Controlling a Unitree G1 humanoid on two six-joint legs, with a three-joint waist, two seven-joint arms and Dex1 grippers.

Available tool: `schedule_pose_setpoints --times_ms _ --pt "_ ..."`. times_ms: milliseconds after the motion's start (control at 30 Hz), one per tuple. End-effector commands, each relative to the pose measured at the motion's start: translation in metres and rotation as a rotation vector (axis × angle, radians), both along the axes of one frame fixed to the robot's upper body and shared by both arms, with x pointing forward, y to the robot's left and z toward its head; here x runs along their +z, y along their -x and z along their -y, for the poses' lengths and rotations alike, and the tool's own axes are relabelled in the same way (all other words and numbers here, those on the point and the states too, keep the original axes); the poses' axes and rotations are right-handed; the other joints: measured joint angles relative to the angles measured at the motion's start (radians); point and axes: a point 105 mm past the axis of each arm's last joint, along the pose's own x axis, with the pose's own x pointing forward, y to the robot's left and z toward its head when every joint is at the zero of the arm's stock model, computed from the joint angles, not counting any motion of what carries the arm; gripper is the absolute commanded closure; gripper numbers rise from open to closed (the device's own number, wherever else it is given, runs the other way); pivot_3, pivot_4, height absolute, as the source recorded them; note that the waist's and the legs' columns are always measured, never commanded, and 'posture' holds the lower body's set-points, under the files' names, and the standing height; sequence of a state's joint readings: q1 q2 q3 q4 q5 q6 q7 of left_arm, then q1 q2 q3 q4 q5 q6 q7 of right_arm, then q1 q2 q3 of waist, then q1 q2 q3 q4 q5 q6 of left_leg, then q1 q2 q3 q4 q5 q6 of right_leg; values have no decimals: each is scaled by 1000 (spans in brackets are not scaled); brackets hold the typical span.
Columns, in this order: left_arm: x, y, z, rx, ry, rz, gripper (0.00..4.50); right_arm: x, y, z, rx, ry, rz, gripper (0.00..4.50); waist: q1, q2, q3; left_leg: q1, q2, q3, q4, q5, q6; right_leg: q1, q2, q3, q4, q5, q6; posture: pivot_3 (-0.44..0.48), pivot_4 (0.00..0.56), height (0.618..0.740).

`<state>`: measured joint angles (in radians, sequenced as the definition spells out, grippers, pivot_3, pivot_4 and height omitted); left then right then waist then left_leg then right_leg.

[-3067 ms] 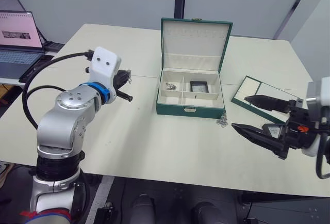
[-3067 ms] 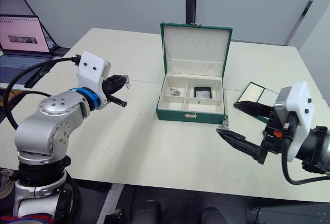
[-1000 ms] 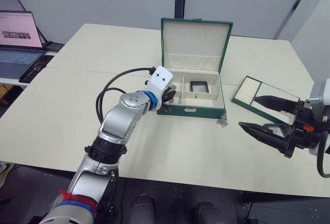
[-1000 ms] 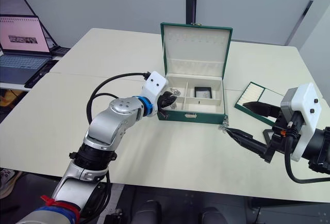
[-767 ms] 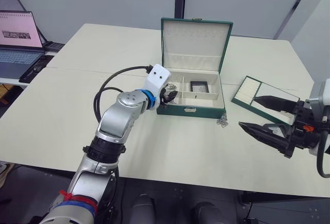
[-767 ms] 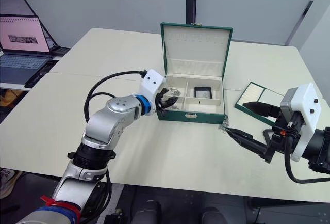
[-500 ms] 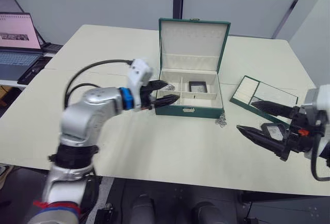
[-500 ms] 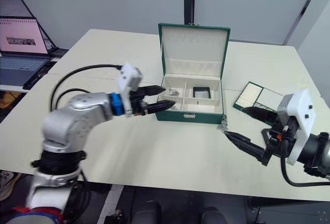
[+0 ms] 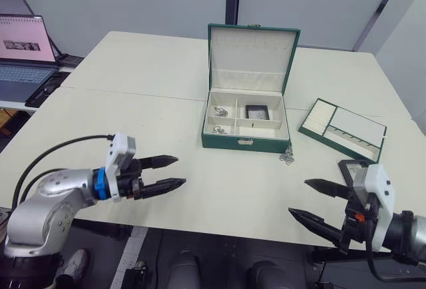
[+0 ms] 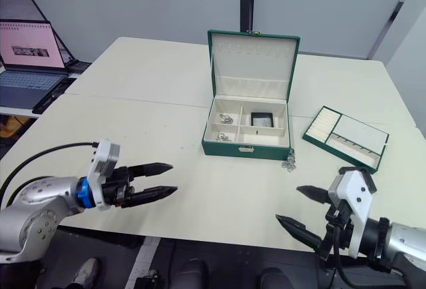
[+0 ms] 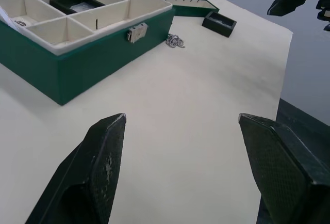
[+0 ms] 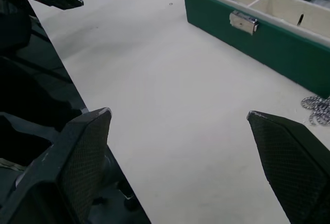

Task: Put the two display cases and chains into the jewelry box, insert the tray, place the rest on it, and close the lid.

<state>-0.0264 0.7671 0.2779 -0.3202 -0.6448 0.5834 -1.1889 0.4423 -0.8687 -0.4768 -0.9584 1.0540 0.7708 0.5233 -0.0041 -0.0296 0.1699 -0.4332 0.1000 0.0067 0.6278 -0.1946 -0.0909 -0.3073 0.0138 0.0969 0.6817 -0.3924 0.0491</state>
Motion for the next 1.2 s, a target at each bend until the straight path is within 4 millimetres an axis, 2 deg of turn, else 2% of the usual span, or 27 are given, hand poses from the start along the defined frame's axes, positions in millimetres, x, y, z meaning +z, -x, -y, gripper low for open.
schedule_pose_setpoints --times_ms 33,167,367,500,700,900,1067,1200 --pt "7 11 -6 -12 -36 78 893 3 6 -5 14 -9 31 0 0 0 0 0 0 0 0 0 0 0 0 0 0 0 0 0 150 737" --pt "3 13 -9 -28 -36 77 893 1 9 -5 26 -7 22 0 -1 0 0 0 0 0 0 0 0 0 0 0 0 0 0 0 150 737" --pt "3 6 -9 -56 -44 101 893 3 8 -3 15 -4 28 0 -1 0 0 0 0 0 0 0 0 -1 0 0 0 0 0 0 150 737" --pt "21 0 14 -164 -11 145 893 3 4 6 -36 5 37 0 2 0 0 0 0 0 0 0 0 -1 0 0 0 0 0 0 150 737" --pt "40 5 51 -353 37 196 893 0 6 19 -83 28 21 0 2 0 0 0 0 0 -1 0 0 -1 1 1 0 0 0 0 150 737" --pt "45 1 63 -399 45 212 893 4 4 27 -105 54 44 0 -5 1 0 0 0 0 0 0 0 0 1 1 0 0 0 0 150 737" --pt "50 -3 73 -414 52 221 893 8 -7 51 -201 182 69 0 -1 1 0 0 0 0 0 0 0 0 1 1 0 0 0 0 150 737" --pt "56 -6 79 -421 60 229 893 5 -20 72 -276 256 1 0 -3 1 0 0 0 1 1 0 0 0 1 1 0 0 0 0 150 737"
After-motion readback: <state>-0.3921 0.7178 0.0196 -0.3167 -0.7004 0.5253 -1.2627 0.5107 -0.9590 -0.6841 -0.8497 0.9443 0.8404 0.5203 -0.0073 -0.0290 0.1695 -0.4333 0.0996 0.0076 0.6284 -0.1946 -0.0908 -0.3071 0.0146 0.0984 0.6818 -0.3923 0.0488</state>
